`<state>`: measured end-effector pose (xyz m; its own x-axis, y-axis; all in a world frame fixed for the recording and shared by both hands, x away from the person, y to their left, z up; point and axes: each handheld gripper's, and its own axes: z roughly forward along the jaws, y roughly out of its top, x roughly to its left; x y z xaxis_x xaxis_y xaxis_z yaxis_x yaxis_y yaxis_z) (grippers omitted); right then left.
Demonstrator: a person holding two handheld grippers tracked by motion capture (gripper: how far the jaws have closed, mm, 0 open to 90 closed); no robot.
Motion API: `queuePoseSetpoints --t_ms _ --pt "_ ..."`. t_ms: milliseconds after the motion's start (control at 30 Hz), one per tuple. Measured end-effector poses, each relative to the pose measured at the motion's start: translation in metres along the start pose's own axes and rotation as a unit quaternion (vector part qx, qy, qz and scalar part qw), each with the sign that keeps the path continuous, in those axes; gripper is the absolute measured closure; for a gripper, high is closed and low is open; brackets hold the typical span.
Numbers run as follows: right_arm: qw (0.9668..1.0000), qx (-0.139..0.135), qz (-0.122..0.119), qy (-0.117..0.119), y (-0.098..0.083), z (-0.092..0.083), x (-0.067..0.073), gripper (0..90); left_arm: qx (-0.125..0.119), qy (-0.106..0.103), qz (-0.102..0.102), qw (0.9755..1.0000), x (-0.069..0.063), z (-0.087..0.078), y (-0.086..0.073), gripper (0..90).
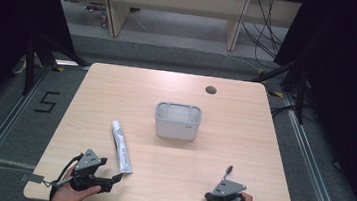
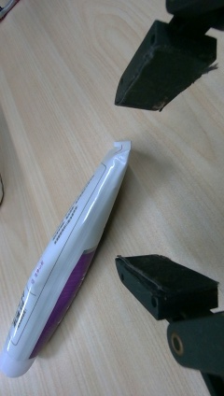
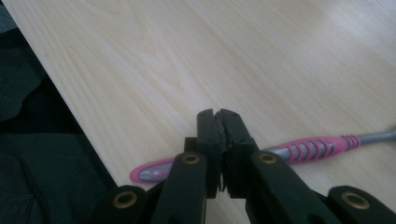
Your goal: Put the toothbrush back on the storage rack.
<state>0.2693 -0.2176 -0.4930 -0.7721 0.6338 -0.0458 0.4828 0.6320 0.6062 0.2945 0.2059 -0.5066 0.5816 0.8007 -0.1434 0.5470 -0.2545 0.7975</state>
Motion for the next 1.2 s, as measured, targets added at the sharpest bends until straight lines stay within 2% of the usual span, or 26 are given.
queuePoseSetpoints --t_ms 267,333,367,400,433,500,600,733,767,867,900,967,1000,1067,1100,1200 --pt "0.9993 0.011 0.032 -0.019 -0.015 -0.013 -0.002 87.9 0.0 -0.001 0.0 1.0 0.0 0.0 0.0 18.0" --pt "0.9994 0.005 0.017 -0.029 -0.019 -0.015 -0.006 87.9 0.0 -0.003 0.002 1.0 0.0 0.001 0.0 18.0" --pt "0.9993 0.004 0.023 -0.031 -0.021 -0.016 -0.007 87.9 0.001 -0.002 0.001 1.0 0.0 0.001 0.0 18.0" --pt "0.9989 0.017 0.034 -0.025 -0.021 -0.019 -0.007 87.9 0.0 -0.002 -0.001 1.0 0.0 0.001 0.0 18.0" --pt "0.9991 0.011 0.028 -0.031 -0.023 -0.02 -0.009 87.8 -0.003 -0.003 -0.003 1.0 0.0 0.001 0.0 17.9" --pt "0.9984 0.017 0.042 -0.035 -0.026 -0.024 -0.011 87.9 0.0 -0.002 -0.001 1.0 0.0 0.001 0.0 17.9" --pt "0.9981 0.008 0.044 -0.043 -0.029 -0.027 -0.015 87.9 -0.003 -0.002 -0.004 1.0 0.0 0.002 0.0 17.9" --pt "0.9974 0.012 0.051 -0.049 -0.028 -0.029 -0.018 87.7 -0.001 0.0 -0.003 1.0 -0.001 0.002 0.0 18.0" --pt "0.9978 0.012 0.04 -0.052 -0.028 -0.029 -0.021 87.4 0.003 0.001 0.001 1.0 0.0 0.001 0.0 17.9" --pt "0.9968 0.004 0.053 -0.059 -0.027 -0.033 -0.026 85.8 0.0 0.001 -0.002 1.0 -0.001 0.001 0.0 17.9" --pt "0.9969 0.001 0.053 -0.058 -0.026 -0.035 -0.028 82.8 -0.003 0.001 -0.006 1.0 -0.001 0.002 0.0 17.9" --pt "0.9953 0.009 0.079 -0.054 -0.025 -0.036 -0.032 73.3 -0.003 0.001 -0.006 1.0 -0.001 0.002 0.0 18.0" --pt "0.9943 0.007 0.086 -0.062 -0.025 -0.036 -0.033 68.2 -0.005 -0.002 -0.006 1.0 -0.001 0.002 0.0 18.0" --pt "0.9918 0.019 0.114 -0.054 -0.023 -0.035 -0.033 59.7 -0.004 -0.002 -0.005 1.0 -0.001 0.002 0.0 18.0" --pt "0.9928 0.021 0.108 -0.049 -0.023 -0.033 -0.035 56.4 -0.005 -0.002 -0.006 1.0 -0.001 0.002 0.0 18.0" --pt "0.9894 0.039 0.131 -0.048 -0.02 -0.028 -0.035 52.3 -0.004 -0.002 -0.005 1.0 -0.001 0.002 0.0 17.9"
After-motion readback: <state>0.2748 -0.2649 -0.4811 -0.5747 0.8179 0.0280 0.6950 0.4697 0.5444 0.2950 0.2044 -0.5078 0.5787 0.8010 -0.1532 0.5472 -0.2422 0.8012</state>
